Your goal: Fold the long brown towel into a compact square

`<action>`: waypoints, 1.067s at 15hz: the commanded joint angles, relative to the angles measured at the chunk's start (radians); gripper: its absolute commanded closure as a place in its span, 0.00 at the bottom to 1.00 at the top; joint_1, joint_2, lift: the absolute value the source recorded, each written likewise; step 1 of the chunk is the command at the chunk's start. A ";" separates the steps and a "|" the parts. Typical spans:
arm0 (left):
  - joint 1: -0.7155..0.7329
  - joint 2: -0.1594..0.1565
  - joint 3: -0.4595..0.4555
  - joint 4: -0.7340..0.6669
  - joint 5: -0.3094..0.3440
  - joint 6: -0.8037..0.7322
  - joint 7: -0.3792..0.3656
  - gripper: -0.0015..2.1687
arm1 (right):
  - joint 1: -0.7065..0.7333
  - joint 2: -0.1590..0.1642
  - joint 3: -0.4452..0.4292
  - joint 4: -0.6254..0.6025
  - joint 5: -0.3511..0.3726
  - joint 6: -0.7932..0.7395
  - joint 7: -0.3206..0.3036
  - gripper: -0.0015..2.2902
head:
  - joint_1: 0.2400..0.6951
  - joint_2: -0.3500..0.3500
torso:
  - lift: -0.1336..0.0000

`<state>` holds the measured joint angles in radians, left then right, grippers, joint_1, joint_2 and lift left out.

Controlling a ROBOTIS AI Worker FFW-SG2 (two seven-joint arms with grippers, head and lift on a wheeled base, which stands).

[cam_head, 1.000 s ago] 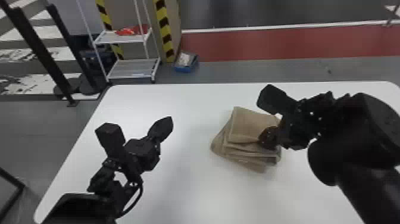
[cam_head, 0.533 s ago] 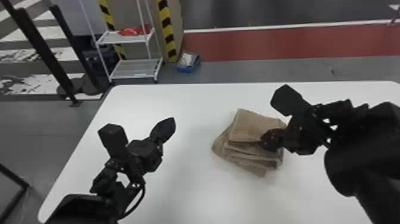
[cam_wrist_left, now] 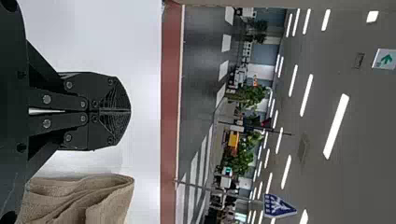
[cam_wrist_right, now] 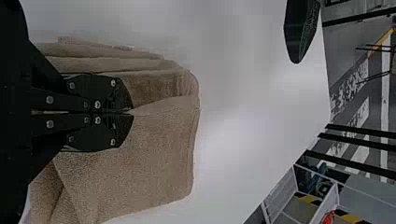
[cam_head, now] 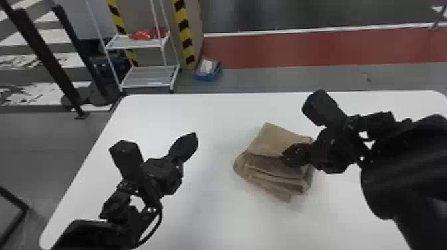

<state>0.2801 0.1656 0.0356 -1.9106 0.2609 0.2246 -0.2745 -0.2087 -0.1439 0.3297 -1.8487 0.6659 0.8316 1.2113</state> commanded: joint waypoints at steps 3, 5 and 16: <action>0.014 0.000 0.001 -0.007 0.000 -0.004 -0.002 0.80 | 0.000 0.027 0.031 0.025 0.011 0.005 -0.033 0.72 | 1.00 0.74 | 0.07; 0.014 0.002 0.003 -0.005 0.000 -0.007 -0.002 0.80 | 0.011 0.027 0.008 0.025 -0.012 0.005 -0.041 0.09 | 1.00 0.75 | 0.07; -0.006 -0.003 -0.011 0.013 -0.002 -0.035 0.000 0.80 | 0.181 -0.025 -0.443 -0.072 -0.420 -0.004 -0.030 0.59 | 1.00 0.60 | 0.07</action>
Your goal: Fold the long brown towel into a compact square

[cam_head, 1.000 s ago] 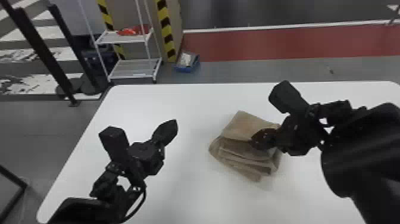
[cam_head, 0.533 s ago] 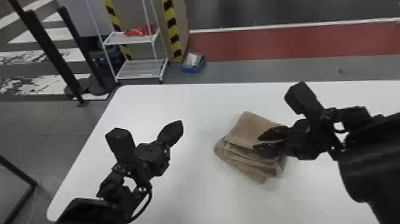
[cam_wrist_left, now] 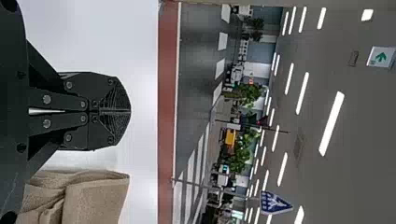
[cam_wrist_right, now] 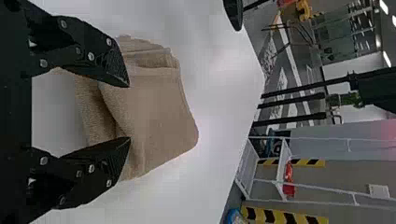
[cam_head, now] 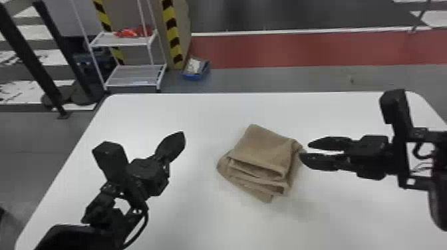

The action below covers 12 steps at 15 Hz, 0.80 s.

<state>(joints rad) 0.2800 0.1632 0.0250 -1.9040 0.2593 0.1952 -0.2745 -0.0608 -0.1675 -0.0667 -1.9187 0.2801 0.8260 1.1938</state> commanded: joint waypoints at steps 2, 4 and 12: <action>-0.008 0.001 0.000 0.017 0.000 -0.015 0.000 0.80 | 0.085 -0.001 -0.082 -0.005 -0.044 0.011 -0.068 0.81 | 1.00 0.55 | 0.07; -0.008 0.004 0.000 0.026 0.003 -0.027 -0.003 0.80 | 0.134 -0.001 -0.084 0.004 -0.041 -0.023 -0.126 0.83 | 1.00 0.51 | 0.07; -0.002 0.010 0.012 0.026 0.003 -0.036 -0.015 0.80 | 0.144 0.014 0.002 0.144 -0.044 -0.262 -0.392 0.83 | 1.00 0.49 | 0.07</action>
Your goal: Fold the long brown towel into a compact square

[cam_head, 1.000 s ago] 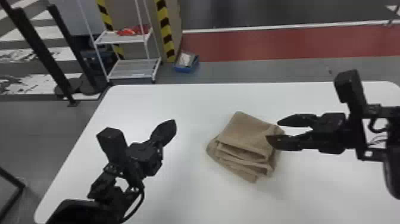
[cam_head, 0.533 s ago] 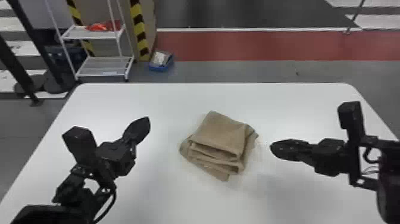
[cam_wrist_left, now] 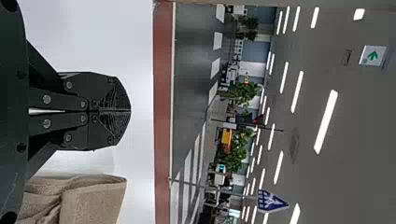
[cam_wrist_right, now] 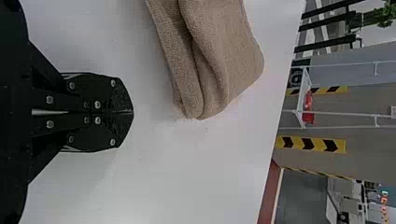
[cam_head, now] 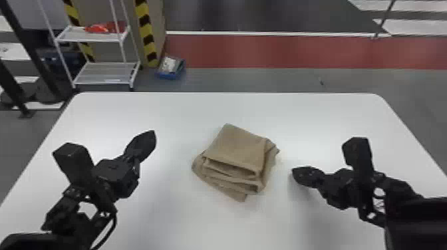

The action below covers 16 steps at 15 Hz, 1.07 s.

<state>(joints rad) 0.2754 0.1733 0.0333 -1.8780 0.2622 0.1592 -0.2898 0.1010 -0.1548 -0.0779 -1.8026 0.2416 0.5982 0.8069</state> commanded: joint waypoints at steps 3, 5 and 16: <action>0.002 0.002 0.007 0.003 0.002 0.000 0.000 0.80 | -0.063 0.017 0.044 0.072 -0.002 -0.050 -0.046 0.83 | 1.00 0.51 | 0.07; 0.001 0.000 0.007 0.013 0.003 -0.013 0.000 0.80 | -0.103 0.021 0.073 0.100 0.002 -0.047 -0.066 0.83 | 1.00 0.53 | 0.07; 0.001 -0.005 0.008 0.022 0.006 -0.028 0.001 0.80 | -0.425 0.100 0.247 0.433 0.065 -0.053 -0.146 0.83 | 1.00 0.64 | 0.07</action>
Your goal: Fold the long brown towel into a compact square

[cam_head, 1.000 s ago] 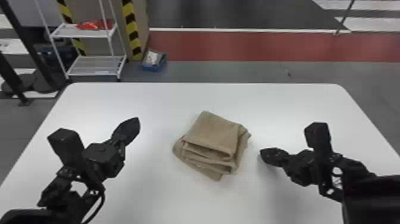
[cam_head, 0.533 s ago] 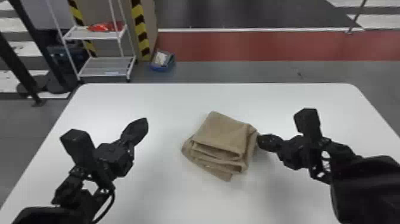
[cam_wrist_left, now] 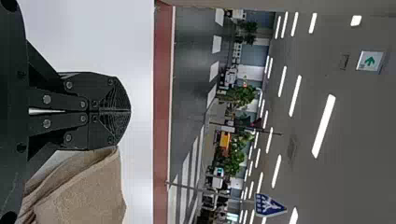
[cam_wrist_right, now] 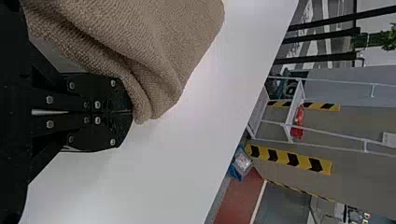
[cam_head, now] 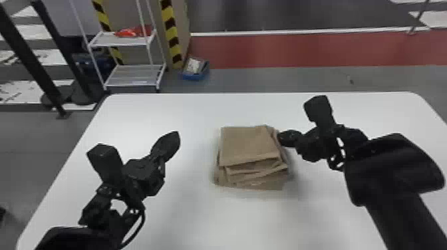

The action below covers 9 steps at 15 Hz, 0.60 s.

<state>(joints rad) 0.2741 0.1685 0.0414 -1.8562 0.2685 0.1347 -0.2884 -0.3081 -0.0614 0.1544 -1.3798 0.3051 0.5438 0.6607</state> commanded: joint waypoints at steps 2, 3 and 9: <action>0.007 0.000 0.000 -0.006 0.000 -0.003 0.000 0.80 | -0.022 0.005 0.024 0.016 0.003 0.005 0.008 0.83 | 1.00 0.66 | 0.07; 0.005 0.000 0.000 -0.006 0.000 -0.003 0.000 0.80 | -0.006 0.003 0.016 0.005 0.006 0.011 0.011 0.83 | 1.00 0.66 | 0.07; 0.017 0.005 0.005 -0.040 0.001 -0.003 0.002 0.80 | 0.234 -0.020 -0.199 -0.364 -0.054 0.008 0.046 0.59 | 1.00 0.62 | 0.07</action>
<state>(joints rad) 0.2891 0.1733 0.0462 -1.8858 0.2699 0.1312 -0.2881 -0.1240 -0.0755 0.0168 -1.6576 0.2775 0.5560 0.7023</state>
